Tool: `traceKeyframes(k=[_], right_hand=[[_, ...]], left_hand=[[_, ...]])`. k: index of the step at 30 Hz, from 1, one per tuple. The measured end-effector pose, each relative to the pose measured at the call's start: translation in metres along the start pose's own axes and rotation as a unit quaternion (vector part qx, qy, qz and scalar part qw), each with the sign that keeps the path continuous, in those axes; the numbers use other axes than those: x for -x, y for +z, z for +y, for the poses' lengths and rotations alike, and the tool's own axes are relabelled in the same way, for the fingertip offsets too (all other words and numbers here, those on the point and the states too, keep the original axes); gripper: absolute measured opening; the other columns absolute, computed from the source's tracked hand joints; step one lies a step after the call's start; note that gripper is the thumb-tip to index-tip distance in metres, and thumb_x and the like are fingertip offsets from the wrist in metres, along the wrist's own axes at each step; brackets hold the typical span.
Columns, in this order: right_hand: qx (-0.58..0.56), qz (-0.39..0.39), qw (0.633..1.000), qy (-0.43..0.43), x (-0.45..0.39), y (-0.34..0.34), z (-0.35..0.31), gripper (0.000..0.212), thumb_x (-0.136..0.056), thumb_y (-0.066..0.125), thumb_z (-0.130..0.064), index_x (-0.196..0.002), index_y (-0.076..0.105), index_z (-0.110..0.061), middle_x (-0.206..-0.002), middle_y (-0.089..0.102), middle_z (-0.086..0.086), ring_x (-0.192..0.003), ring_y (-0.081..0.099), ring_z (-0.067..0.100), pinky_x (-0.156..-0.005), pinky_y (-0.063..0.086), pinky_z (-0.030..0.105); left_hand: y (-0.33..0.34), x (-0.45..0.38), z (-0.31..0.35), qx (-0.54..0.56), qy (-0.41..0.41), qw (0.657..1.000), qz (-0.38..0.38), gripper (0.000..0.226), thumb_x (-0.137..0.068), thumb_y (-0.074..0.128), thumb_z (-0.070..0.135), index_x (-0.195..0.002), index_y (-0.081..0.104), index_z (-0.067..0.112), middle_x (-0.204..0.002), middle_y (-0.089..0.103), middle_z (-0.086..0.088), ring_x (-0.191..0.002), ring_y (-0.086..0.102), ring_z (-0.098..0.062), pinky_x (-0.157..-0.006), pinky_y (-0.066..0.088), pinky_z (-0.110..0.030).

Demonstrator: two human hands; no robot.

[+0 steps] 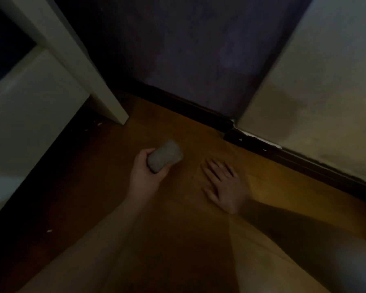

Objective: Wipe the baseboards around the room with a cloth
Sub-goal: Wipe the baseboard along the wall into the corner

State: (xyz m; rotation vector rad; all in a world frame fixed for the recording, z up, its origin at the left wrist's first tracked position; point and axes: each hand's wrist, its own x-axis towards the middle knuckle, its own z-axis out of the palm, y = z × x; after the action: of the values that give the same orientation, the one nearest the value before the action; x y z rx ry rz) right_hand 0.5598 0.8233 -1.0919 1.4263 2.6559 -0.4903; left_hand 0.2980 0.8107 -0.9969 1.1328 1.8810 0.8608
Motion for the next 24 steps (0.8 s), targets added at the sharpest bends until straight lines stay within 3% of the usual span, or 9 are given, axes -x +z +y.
traceKeyframes(k=[5, 15, 19, 24], right_hand=[[0.000, -0.003, 0.999, -0.039, -0.001, 0.001, 0.003, 0.065, -0.102, 0.026, -0.055, -0.158, 0.011, -0.026, -0.165, 0.010, -0.002, -0.151, 0.006, 0.016, -0.121, 0.007, 0.046], [-0.019, 0.033, 0.999, -0.039, -0.002, 0.014, 0.008, 0.063, -0.101, 0.029, -0.053, -0.157, 0.011, -0.030, -0.165, 0.006, -0.007, -0.151, 0.006, 0.014, -0.121, 0.002, 0.042], [-0.032, 0.054, 0.997, -0.045, -0.001, 0.016, 0.012, 0.065, -0.098, 0.036, -0.052, -0.157, 0.015, -0.031, -0.165, 0.010, -0.007, -0.151, 0.009, 0.015, -0.122, 0.002, 0.041], [-0.052, 0.072, 0.995, -0.051, -0.001, 0.011, 0.010, 0.065, -0.096, 0.039, -0.051, -0.155, 0.023, -0.029, -0.163, 0.019, -0.004, -0.151, 0.012, 0.015, -0.120, 0.012, 0.045]], left_hand=[[0.016, -0.037, 0.008, -0.007, 0.009, 0.999, 0.050, 0.055, -0.076, 0.085, 0.032, -0.121, 0.056, 0.019, -0.110, 0.060, 0.009, -0.100, 0.058, -0.008, -0.073, 0.043, -0.012], [0.018, -0.126, 0.003, -0.039, 0.043, 0.988, 0.142, 0.038, -0.081, 0.081, 0.017, -0.105, 0.051, 0.019, -0.099, 0.057, 0.004, -0.089, 0.054, -0.011, -0.068, 0.033, -0.011], [0.016, -0.149, -0.001, -0.045, 0.032, 0.986, 0.156, 0.039, -0.083, 0.077, 0.013, -0.114, 0.055, 0.010, -0.101, 0.057, 0.002, -0.093, 0.055, -0.013, -0.075, 0.037, -0.017], [0.019, -0.164, 0.004, -0.033, 0.025, 0.985, 0.170, 0.044, -0.084, 0.073, 0.011, -0.123, 0.053, 0.008, -0.106, 0.060, 0.001, -0.098, 0.058, -0.016, -0.082, 0.043, -0.022]])
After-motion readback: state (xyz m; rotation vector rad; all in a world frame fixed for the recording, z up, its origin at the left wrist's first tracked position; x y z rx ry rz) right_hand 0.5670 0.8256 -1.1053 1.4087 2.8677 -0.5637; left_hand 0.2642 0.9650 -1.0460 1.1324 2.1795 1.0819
